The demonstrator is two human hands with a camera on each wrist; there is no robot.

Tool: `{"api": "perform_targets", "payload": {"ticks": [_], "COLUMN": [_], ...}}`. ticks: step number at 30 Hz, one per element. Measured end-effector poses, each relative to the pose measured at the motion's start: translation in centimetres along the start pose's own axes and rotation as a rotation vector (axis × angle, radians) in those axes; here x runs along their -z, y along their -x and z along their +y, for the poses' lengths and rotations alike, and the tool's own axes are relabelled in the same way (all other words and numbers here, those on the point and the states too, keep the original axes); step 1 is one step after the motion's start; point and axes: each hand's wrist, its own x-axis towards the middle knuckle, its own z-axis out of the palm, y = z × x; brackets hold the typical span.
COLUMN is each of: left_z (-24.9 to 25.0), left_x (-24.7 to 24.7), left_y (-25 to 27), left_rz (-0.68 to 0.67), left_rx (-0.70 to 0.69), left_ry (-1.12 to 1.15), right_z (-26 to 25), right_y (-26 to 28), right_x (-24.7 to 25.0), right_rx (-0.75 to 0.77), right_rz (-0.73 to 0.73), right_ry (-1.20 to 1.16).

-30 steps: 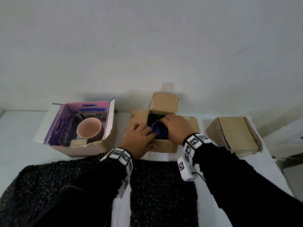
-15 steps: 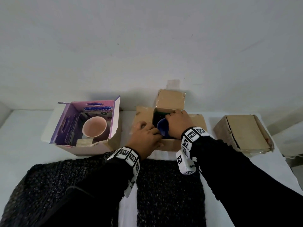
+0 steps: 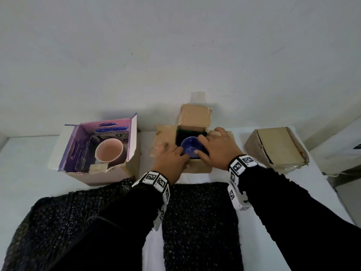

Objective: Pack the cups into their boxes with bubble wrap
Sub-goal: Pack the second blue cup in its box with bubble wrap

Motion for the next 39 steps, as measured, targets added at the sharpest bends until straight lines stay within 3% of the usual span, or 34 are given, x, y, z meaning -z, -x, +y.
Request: {"api": "perform_targets", "payload": {"ticks": [9,15,17,21,23,26,29,31,35,39], "left_z": [1.0,3.2,4.1,5.1,5.3,5.6,5.8,5.5,3.7,0.8], "left_x": [0.0,-1.6,-2.0,-1.9,-2.1,-2.8,-2.8,-1.5,2.8,7.7], "left_y": [-0.4,2.1,3.3,5.7,6.9,8.7,10.0,10.0,8.7,6.7], "left_rz": [-0.047,0.1,0.136,0.146,0.098,0.003,0.025,0.068,0.125,-0.053], "left_rx": [0.091,0.145,0.126,0.09,0.069,0.053,0.08,0.106,0.156,0.249], "left_ry": [-0.06,-0.046,-0.024,0.031,0.037,-0.004,0.016,0.068,0.079,0.155], "right_z": [-0.8,-3.0,-3.7,-5.6,-6.5,-7.0,-7.0,-6.9,-5.7,-4.1], "right_y": [3.1,9.1,10.8,13.1,13.2,12.5,11.6,10.7,8.5,6.3], "right_x": [-0.8,-1.4,-2.3,-4.0,-3.9,-2.7,-0.5,1.4,6.3,10.7], "right_rx": [-0.092,-0.25,-0.28,-0.354,-0.394,-0.328,-0.287,-0.258,-0.197,-0.305], "right_rz": [0.046,0.113,0.017,-0.377,-0.382,-0.399,-0.302,-0.203,-0.004,-0.018], "right_ry": [0.005,-0.137,-0.227,-0.163,-0.111,-0.144,-0.525,-0.659,-0.548,-0.403]}}
